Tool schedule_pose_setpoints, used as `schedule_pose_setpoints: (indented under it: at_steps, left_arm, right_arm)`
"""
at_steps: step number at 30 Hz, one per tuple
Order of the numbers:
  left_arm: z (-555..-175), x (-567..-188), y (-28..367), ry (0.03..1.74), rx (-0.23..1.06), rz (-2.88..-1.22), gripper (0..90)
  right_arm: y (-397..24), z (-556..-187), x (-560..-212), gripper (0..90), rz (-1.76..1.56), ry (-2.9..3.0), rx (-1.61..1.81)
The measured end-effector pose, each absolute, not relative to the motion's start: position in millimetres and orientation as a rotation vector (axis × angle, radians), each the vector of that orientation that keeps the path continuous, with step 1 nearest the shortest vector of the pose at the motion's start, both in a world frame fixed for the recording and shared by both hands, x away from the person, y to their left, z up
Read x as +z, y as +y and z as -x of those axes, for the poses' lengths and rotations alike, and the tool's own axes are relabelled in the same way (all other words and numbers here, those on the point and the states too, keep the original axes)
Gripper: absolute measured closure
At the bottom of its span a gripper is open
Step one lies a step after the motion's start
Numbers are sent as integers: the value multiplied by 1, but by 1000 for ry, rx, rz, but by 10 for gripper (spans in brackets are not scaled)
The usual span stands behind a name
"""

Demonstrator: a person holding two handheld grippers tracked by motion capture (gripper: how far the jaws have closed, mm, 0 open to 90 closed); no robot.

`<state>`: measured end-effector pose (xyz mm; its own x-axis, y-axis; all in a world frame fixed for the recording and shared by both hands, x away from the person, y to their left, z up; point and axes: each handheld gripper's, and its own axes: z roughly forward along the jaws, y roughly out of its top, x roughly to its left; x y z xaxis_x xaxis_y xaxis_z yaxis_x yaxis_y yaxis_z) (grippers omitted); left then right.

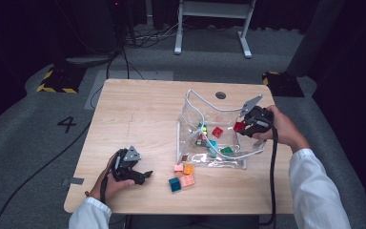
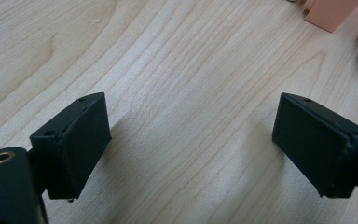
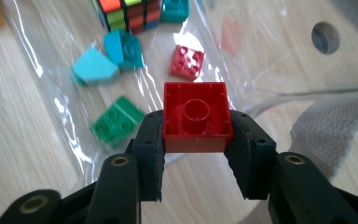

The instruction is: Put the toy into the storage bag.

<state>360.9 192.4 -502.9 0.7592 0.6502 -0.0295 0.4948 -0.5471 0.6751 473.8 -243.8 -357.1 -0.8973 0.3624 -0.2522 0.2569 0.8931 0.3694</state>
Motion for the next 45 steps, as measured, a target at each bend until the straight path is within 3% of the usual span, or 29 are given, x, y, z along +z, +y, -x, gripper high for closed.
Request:
schedule_pose_setpoints:
  at_steps: [12, 19, 22, 26, 30, 35, 45]
  left_arm:
    - [-361, -503, 192, 852, 294, -2265, 114]
    - [-361, -503, 192, 852, 293, -2266, 113]
    - [-361, -503, 192, 853, 294, -2265, 114]
    - [-361, -503, 192, 852, 294, -2265, 113]
    - [-361, -503, 192, 852, 293, -2265, 113]
    - [-361, -503, 192, 852, 294, -2265, 113]
    - [-361, -503, 192, 852, 294, -2265, 114]
  right_arm:
    - [-249, -464, -365, 584, -457, 2778, 275]
    - [-255, -453, -351, 529, -436, 2722, 432]
    - [-276, -438, -336, 503, -481, 2633, 681]
    - [-291, -425, -331, 513, -554, 2579, 822]
    - [-304, -405, -327, 466, -567, 2492, 958]
    - [-316, -377, -328, 370, -529, 2419, 949]
    - [-348, -337, -342, 301, -640, 2272, 1077]
